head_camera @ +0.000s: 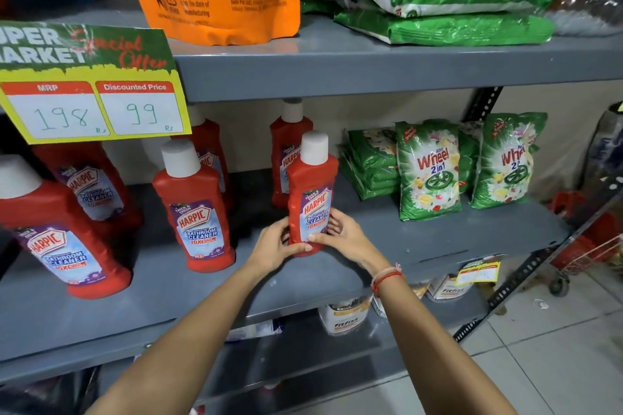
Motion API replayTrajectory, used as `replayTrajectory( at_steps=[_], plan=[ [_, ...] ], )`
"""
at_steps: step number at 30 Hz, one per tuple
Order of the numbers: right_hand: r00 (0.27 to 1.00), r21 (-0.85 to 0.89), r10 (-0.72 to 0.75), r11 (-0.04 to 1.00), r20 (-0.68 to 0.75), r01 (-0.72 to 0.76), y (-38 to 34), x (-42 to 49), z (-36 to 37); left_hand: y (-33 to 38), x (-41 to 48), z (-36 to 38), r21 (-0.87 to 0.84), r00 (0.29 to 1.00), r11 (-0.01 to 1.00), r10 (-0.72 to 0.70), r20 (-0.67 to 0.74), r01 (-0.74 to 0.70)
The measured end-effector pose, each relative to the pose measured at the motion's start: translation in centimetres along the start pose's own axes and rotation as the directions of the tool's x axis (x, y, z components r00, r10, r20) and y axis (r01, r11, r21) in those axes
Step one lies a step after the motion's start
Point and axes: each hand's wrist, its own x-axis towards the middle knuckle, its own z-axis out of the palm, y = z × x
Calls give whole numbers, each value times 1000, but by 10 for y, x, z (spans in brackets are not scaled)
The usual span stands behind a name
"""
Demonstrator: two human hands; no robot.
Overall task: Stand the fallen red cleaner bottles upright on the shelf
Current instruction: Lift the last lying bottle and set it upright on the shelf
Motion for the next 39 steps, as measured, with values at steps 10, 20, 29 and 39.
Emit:
replayTrajectory(
  at_steps=[10, 20, 29, 39],
  plan=[
    [997, 8, -23, 1000, -75, 24, 4, 0, 6, 2, -10, 6, -88, 993, 996, -40, -110, 30],
    [993, -8, -18, 1000, -117, 17, 6, -37, 10, 4, -40, 17, -149, 997, 989, -27, -66, 17],
    [995, -45, -20, 999, -98, 16, 5, -73, 12, 10, -71, 30, -130, 997, 991, -1, -75, -8],
    [899, -84, -22, 996, -438, -16, 24, -113, 51, -4, -102, 7, 31, 991, 999, -11, -136, 15]
  ],
)
